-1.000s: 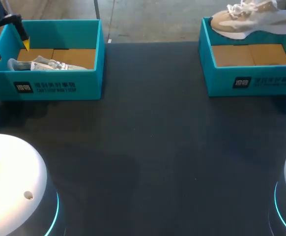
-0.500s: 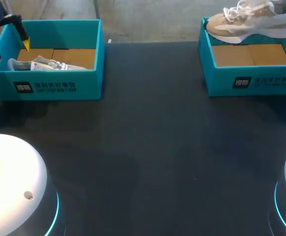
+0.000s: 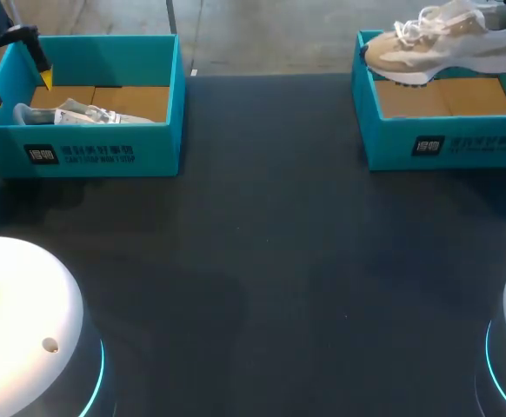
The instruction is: Take the shoe out of the shoebox, open the shoe tongue, remove and reinsert the insole, then place the shoe into the shoebox
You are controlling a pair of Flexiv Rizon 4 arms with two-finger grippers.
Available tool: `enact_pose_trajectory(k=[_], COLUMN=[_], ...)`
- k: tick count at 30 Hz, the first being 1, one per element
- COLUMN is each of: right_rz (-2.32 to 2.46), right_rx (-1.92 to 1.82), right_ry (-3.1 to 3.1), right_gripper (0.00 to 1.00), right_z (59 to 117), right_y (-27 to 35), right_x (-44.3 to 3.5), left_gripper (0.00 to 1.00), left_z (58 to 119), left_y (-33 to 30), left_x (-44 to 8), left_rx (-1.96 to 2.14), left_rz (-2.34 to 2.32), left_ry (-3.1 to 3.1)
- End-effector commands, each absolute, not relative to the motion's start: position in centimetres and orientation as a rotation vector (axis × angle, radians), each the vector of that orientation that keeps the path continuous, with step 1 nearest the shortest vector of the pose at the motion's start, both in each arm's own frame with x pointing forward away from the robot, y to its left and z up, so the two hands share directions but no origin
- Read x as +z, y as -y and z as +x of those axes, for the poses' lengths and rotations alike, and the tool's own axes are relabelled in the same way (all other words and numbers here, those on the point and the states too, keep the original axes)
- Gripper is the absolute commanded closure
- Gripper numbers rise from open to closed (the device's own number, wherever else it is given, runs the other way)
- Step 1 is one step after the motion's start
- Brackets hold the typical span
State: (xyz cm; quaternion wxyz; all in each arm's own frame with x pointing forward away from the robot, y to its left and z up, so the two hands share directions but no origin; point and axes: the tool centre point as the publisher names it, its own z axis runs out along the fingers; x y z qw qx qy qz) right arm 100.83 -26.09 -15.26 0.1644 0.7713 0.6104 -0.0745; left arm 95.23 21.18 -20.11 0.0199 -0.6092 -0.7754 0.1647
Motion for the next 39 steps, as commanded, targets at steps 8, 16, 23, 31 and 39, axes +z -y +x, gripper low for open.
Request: enact_pose_trajectory(k=[8,16,23,31,39], right_rz=[2.179,2.194,2.199,2.201,2.196], right_rx=[-0.204,-0.219,-0.236,-0.246,-0.261], right_ry=[-1.742,-1.736,-1.739,-1.729,-1.729], right_gripper=[1.0,1.0,1.0,1.0,1.0], right_z=[97.8,95.2,92.6,89.5,86.3], right_y=[23.7,20.4,17.3,13.7,10.2], right_x=[-14.5,-14.3,-14.4,-14.2,-14.3], left_gripper=[0.0,0.0,0.0,0.0,0.0], left_z=[95.1,95.1,95.1,95.1,95.1], left_y=[-21.2,-21.2,-21.2,-21.2,-21.2], left_x=[-20.2,-20.2,-20.2,-20.2,-20.2], left_rx=[0.508,0.508,0.508,0.508,0.508], left_rz=[-1.893,-1.893,-1.893,-1.893,-1.893], left_ry=[2.408,2.408,2.408,2.408,2.408])
